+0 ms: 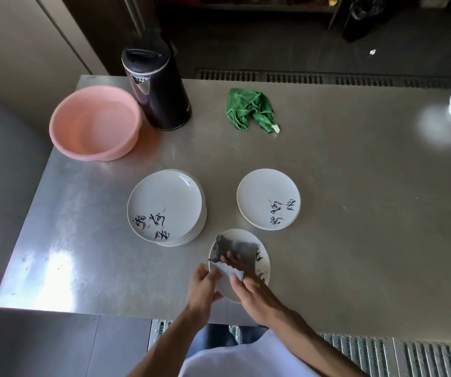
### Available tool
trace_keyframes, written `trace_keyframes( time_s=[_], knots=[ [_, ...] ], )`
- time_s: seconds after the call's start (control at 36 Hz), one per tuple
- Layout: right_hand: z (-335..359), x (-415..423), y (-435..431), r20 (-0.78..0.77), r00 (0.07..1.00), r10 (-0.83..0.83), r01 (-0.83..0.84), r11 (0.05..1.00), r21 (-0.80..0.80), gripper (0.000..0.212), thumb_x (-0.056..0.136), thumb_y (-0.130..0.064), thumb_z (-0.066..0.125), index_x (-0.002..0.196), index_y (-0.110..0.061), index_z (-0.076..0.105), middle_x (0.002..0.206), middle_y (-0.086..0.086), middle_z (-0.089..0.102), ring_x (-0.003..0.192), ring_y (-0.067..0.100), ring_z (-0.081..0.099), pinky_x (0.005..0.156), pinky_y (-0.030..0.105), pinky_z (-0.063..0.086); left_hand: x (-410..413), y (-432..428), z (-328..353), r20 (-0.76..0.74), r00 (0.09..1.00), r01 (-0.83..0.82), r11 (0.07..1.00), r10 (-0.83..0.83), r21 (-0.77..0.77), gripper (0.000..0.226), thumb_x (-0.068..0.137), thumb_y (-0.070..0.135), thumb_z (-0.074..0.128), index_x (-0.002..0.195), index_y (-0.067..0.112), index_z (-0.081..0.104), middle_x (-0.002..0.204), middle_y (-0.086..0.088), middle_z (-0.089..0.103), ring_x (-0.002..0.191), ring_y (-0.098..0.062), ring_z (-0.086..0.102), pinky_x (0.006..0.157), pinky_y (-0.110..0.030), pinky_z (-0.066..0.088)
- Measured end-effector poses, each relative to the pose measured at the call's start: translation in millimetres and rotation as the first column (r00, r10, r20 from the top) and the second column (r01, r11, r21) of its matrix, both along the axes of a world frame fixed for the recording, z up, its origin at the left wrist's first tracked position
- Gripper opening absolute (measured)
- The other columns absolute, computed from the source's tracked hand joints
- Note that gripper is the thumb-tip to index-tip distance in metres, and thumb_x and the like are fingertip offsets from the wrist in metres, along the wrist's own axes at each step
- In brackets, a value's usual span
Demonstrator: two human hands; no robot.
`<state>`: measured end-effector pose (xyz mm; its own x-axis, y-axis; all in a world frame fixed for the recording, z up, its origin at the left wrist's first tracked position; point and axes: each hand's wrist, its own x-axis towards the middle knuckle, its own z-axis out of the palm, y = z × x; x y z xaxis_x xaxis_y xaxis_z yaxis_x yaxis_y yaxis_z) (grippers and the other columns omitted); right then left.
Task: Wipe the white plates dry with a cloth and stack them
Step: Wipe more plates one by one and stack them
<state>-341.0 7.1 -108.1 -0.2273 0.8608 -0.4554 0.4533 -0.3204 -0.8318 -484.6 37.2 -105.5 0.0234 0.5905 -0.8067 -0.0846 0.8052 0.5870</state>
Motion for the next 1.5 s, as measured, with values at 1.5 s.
trace_keyframes(
  time_s=[1.5],
  knots=[
    [-26,7,8,0.587,0.810,0.007,-0.095,0.988,0.119,0.057,0.108,-0.040,0.014,0.153,-0.015,0.037,0.163,0.015,0.020,0.152,0.026,0.020,0.125,0.036,0.010,-8,-15,-1,0.097,0.989,0.109,0.994,-0.107,-0.015,0.051,0.067,0.008,0.056,0.117,0.011,0.070,0.104,-0.013,0.078,0.091,-0.026,0.075,0.071,-0.041,0.061]
  ],
)
